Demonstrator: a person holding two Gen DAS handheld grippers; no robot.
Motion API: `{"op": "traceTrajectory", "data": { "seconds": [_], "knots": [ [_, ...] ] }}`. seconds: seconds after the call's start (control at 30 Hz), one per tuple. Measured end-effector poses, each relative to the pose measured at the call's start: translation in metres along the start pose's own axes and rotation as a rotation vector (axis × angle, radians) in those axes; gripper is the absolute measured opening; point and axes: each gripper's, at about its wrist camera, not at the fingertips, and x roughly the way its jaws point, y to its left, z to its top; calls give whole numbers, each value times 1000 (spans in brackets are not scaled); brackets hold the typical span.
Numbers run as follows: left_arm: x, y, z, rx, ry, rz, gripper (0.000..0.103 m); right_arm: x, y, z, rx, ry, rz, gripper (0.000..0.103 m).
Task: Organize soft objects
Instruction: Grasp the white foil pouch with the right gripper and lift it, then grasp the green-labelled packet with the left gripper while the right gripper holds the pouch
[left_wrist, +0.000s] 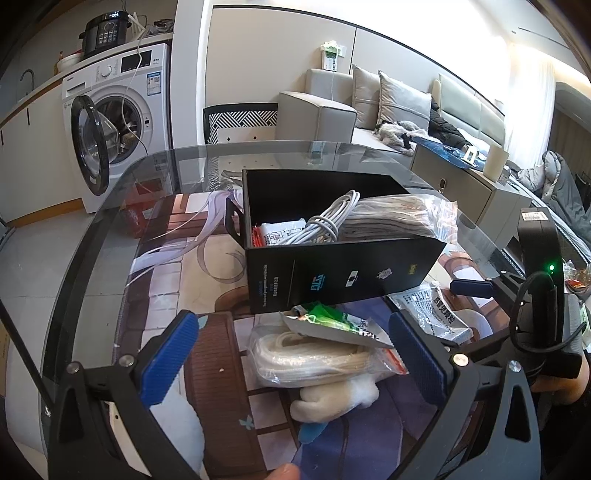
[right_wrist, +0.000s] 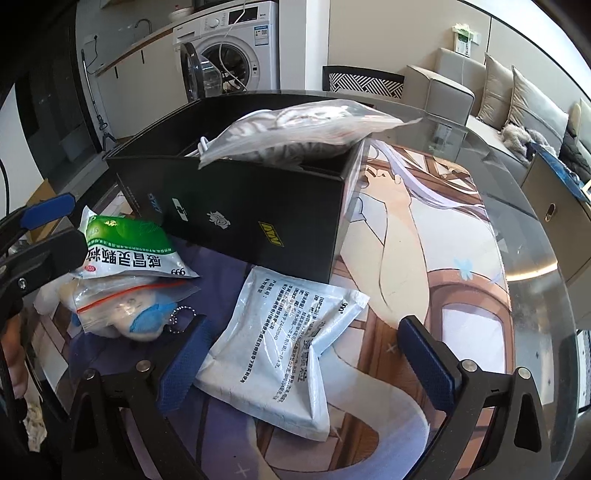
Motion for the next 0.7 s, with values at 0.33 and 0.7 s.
{"op": "traceTrajectory", "data": {
  "seconds": [0.33,0.7],
  "knots": [
    [-2,1,0,-5,-7,8,103,-10,0,-2,-40,-32,47,49],
    [-4,5,1,-19,-11,-2,103,-12,-2,-5,-23,-33,70,45]
  ]
}}
